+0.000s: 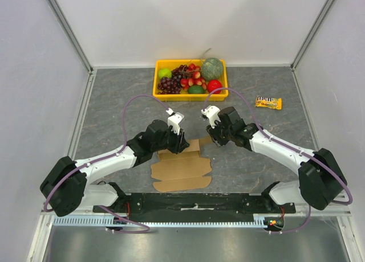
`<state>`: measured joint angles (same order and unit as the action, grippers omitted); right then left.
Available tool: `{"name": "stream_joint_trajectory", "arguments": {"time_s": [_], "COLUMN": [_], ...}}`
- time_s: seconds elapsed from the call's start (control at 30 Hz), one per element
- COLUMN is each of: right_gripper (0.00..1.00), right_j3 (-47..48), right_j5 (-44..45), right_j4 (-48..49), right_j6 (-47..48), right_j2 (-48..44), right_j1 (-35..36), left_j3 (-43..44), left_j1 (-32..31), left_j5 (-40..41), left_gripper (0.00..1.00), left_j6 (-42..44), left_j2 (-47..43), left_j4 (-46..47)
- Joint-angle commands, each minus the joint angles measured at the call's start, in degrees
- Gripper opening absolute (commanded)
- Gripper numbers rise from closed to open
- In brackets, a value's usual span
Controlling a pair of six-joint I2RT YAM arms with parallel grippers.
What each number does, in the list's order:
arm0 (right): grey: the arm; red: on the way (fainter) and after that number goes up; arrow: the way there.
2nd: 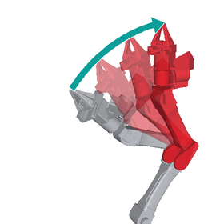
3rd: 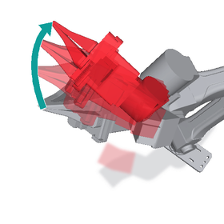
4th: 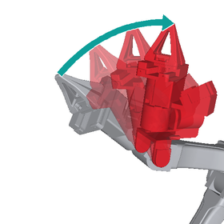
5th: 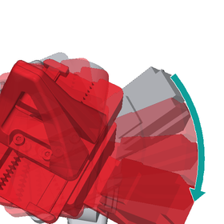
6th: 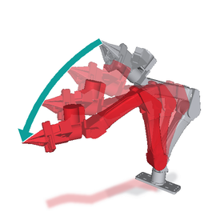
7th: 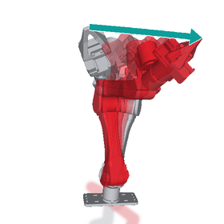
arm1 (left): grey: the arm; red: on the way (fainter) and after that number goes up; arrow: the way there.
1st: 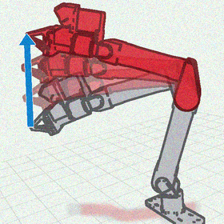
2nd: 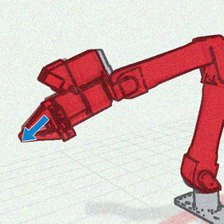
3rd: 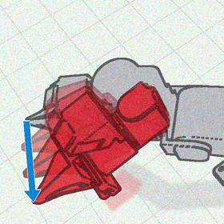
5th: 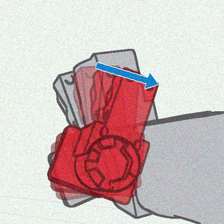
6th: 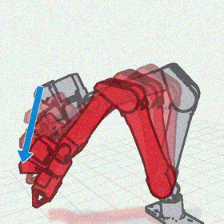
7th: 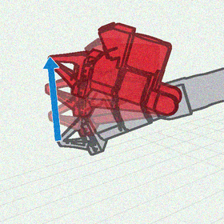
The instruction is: Fold the paper box
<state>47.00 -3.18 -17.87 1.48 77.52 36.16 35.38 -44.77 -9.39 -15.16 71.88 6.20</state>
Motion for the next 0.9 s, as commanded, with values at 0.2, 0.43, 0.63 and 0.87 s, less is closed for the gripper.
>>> {"name": "stream_joint_trajectory", "arguments": {"time_s": [0.2,0.43,0.63,0.87], "right_gripper": [0.28,0.14,0.10,0.10], "right_j3": [2.3,2.1,2.7,2.7], "right_j5": [0.3,-1.5,-4.9,-10.3], "right_j4": [-0.8,-1.6,-1.4,-1.5], "right_j6": [-1.4,-6.6,-12.1,-17.3], "right_j2": [0.9,-0.7,-2.5,-3.6], "right_j1": [0.0,0.0,0.0,0.0], "left_j3": [-0.9,-1.2,-1.3,-1.2], "left_j1": [-0.4,-0.3,-0.6,-0.7], "left_j5": [-0.5,-0.5,-0.5,-0.5], "left_gripper": [0.35,0.35,0.35,0.35], "left_j6": [-1.9,-1.9,-2.1,-2.1], "left_j2": [0.7,0.7,0.6,0.5], "left_j4": [-1.0,-1.0,-0.8,-0.9]}}
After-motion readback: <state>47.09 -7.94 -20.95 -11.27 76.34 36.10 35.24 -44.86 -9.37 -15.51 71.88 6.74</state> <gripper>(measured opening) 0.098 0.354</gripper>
